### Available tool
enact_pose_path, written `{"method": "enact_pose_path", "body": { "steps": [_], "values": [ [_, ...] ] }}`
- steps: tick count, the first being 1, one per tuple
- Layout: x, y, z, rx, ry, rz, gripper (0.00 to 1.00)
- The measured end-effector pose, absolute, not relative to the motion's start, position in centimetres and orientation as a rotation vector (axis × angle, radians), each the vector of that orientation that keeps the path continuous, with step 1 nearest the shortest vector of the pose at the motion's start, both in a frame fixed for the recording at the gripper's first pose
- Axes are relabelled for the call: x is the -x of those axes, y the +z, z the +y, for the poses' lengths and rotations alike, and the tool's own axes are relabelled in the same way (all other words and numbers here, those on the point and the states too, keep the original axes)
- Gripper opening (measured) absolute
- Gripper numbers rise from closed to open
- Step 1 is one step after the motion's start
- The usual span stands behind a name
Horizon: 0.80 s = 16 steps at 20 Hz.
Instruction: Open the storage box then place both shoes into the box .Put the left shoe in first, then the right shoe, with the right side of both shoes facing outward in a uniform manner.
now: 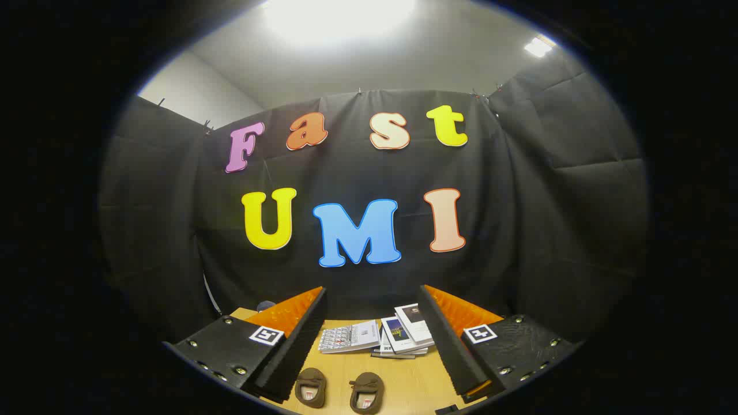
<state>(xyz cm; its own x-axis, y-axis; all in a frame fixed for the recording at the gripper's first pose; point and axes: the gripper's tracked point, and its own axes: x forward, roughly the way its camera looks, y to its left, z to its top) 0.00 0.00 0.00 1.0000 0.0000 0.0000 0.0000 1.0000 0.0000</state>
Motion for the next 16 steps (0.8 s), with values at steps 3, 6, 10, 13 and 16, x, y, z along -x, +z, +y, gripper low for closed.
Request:
{"method": "enact_pose_path", "body": {
  "steps": [3,6,10,13,16],
  "values": [
    [-0.4,0.1,-0.2,0.018,-0.008,-0.009,0.98],
    [-0.7,-0.4,0.4,0.008,0.005,0.000,0.98],
    [-1.1,-0.7,0.4,0.011,0.008,0.001,0.98],
    [-1.5,-0.9,0.0,0.009,0.000,0.001,0.98],
    [-1.8,-0.8,-0.5,-0.014,-0.013,-0.016,0.98]
  ]
}}
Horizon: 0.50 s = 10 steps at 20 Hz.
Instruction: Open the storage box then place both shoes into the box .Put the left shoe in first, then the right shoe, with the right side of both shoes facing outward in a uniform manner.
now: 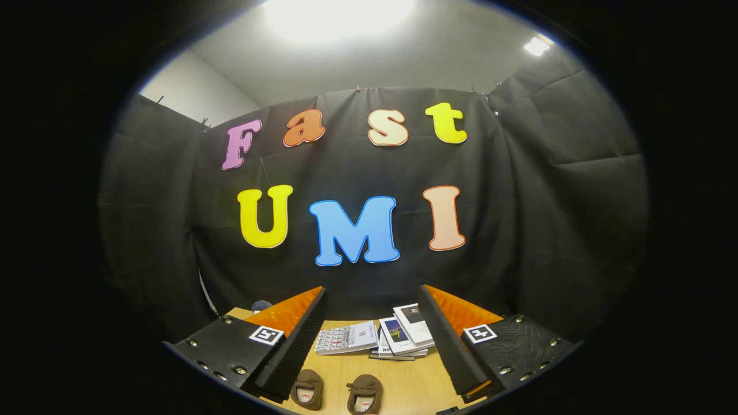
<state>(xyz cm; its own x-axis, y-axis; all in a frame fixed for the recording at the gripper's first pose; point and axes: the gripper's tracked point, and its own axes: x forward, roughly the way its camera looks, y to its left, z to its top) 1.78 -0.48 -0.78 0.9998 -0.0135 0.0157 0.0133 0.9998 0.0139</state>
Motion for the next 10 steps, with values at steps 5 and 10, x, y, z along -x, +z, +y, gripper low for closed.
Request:
{"method": "enact_pose_path", "body": {
  "steps": [5,10],
  "values": [
    [-2.3,-0.9,-1.0,-0.057,-0.021,-0.033,0.98],
    [-2.9,-2.4,-0.9,-0.042,-0.032,-0.013,0.98]
  ]
}}
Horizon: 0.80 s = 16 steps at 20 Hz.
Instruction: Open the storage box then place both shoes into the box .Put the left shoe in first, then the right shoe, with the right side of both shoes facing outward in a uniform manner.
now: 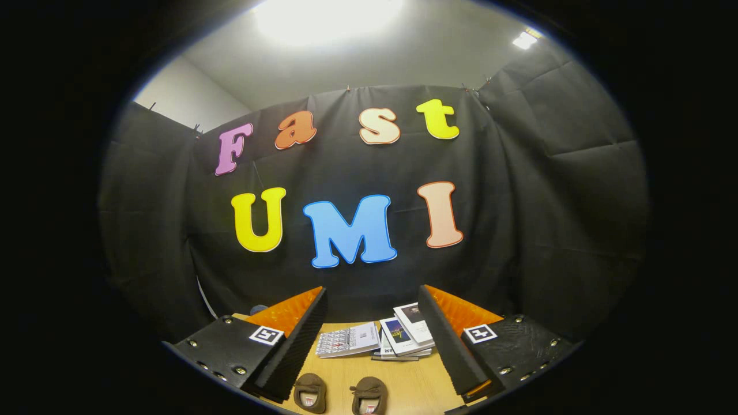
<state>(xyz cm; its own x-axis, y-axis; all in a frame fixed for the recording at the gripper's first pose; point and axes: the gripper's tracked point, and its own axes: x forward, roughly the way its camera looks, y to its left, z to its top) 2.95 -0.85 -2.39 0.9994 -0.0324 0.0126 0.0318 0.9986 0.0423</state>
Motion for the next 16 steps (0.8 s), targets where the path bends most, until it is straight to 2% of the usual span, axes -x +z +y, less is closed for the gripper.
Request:
{"method": "enact_pose_path", "body": {
  "steps": [3,16],
  "values": [
    [-3.7,-3.8,1.2,-0.062,0.017,0.004,0.98],
    [-6.0,-17.9,13.4,-0.131,0.309,0.338,0.98]
  ]
}}
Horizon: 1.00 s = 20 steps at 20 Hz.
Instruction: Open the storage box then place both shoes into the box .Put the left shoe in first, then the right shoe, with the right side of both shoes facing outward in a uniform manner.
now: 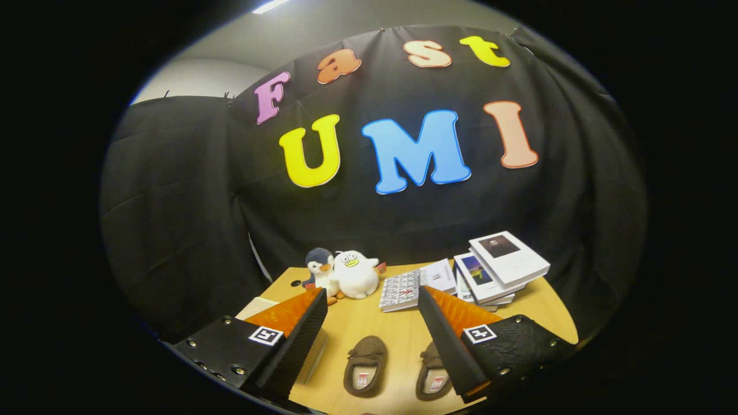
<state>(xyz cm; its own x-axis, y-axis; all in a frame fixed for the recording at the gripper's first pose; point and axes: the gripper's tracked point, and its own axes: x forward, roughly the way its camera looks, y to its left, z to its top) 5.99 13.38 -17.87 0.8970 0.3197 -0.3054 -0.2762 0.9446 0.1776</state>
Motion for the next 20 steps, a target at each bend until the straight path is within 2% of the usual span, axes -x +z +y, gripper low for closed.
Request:
{"method": "enact_pose_path", "body": {
  "steps": [7,13,20],
  "values": [
    [-4.6,-25.8,20.7,-0.346,0.485,0.640,0.99],
    [-3.9,-30.1,24.7,-0.474,0.553,0.794,0.97],
    [-3.1,-35.3,30.0,-0.619,0.707,0.957,0.97]
  ]
}}
